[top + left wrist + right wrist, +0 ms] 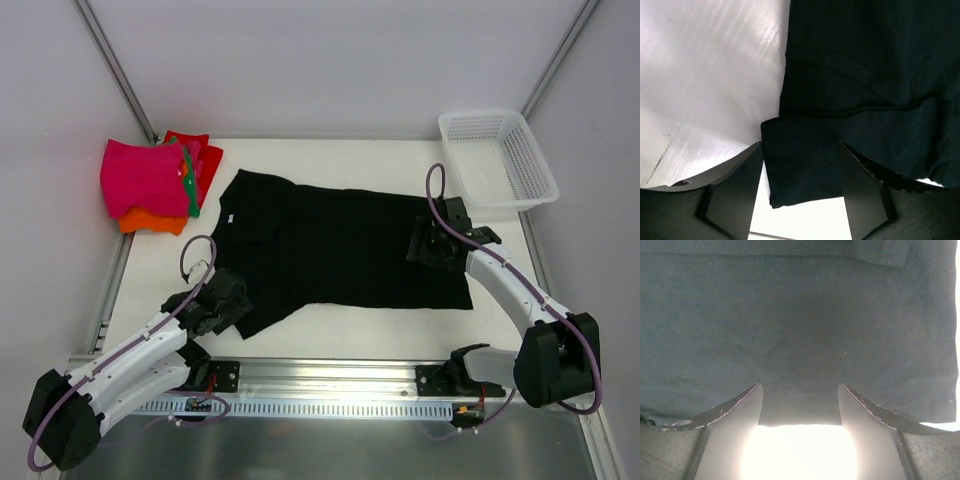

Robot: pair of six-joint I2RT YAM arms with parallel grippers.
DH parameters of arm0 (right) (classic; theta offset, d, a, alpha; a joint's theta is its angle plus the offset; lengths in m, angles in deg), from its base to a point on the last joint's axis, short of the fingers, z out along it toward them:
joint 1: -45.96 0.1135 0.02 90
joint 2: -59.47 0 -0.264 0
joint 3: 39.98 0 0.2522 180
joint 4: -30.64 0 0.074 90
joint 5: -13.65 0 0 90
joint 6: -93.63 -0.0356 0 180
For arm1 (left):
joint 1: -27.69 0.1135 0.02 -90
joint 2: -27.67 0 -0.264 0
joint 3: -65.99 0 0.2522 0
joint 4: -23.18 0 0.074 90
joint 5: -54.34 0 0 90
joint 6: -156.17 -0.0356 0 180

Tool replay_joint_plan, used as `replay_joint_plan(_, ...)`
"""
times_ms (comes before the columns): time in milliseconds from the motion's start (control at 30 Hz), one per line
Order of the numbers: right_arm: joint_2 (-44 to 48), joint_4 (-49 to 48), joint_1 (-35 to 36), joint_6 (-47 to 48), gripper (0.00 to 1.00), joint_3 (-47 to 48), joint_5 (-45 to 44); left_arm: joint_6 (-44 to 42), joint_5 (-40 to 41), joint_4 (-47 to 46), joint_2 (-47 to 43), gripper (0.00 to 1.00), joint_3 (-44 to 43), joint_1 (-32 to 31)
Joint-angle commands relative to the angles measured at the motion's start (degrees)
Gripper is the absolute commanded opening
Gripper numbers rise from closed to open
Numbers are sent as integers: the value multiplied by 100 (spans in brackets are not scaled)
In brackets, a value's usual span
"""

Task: Fold and stack the t-shirts

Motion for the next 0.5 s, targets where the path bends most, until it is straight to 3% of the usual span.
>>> replay_joint_plan(0,130,59,-58,83,65,-6,50,62,329,279,316,60,35,-53)
replay_joint_plan(200,95,77,-102,57,66,-6,67,44,426,279,544,58,-44,-53)
replay_joint_plan(467,60,103,-120,57,75,-6,67,0,514,454,703,58,-220,-53)
